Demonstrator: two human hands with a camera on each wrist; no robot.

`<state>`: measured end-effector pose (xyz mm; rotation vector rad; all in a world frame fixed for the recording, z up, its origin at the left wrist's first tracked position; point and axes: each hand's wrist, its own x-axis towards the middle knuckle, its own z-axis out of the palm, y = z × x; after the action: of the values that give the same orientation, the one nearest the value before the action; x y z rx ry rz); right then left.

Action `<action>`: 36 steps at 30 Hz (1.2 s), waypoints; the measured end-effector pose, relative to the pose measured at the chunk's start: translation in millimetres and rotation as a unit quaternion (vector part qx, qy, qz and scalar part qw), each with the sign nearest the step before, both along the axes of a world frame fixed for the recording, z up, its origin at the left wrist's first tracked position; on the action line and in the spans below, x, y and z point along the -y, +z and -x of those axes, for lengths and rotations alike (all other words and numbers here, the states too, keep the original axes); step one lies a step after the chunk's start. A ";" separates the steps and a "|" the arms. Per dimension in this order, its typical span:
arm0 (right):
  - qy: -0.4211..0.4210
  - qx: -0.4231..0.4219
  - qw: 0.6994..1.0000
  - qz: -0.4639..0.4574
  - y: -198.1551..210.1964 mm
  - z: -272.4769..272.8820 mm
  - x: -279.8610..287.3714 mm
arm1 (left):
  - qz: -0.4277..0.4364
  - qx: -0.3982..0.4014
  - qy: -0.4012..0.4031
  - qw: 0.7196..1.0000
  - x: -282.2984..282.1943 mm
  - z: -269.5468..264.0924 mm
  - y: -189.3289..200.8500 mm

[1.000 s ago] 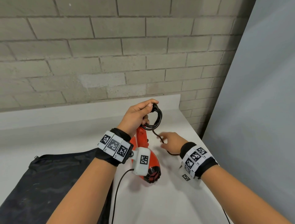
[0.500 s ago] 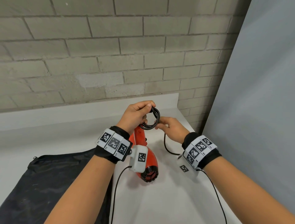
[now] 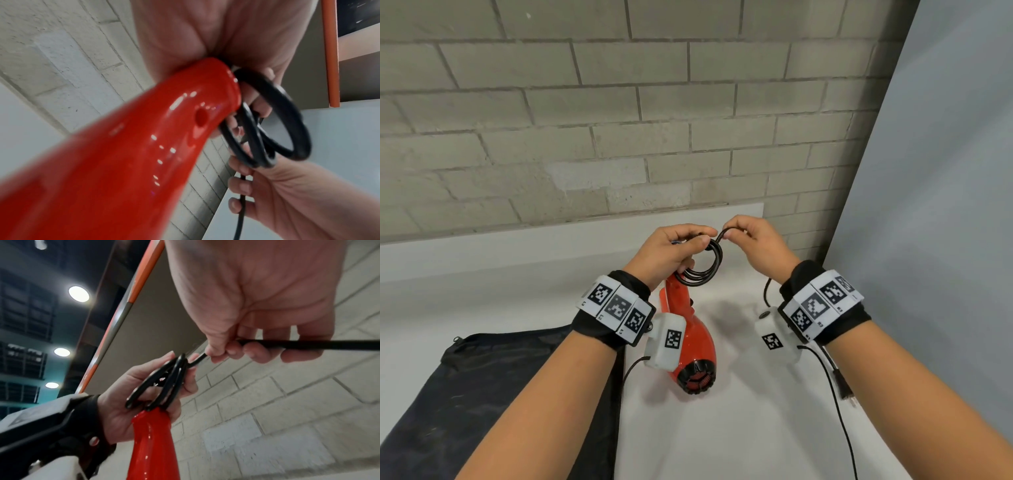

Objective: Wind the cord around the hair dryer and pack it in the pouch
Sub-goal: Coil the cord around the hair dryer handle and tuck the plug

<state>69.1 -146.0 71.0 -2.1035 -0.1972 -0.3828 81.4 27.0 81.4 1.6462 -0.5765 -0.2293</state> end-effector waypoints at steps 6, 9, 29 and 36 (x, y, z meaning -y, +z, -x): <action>-0.007 0.077 0.997 0.025 15.6 3.9 -8.1 | -0.052 -0.011 -0.062 0.997 -3.3 -4.8 5.1; 0.006 0.098 0.994 0.039 20.8 8.1 -9.3 | -0.089 -0.004 -0.131 0.987 -5.7 -5.4 8.8; -0.097 -0.451 0.807 0.368 -73.5 67.4 56.0 | 0.031 0.000 0.065 0.997 27.6 12.8 -5.0; -0.063 -0.506 0.756 0.409 -102.1 72.9 58.3 | 0.039 -0.017 0.041 0.998 29.0 18.1 -4.2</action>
<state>-3.9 -204.4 -31.1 -2.8535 0.5225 0.9823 63.3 -2.0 77.3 1.5847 -0.4841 -0.1723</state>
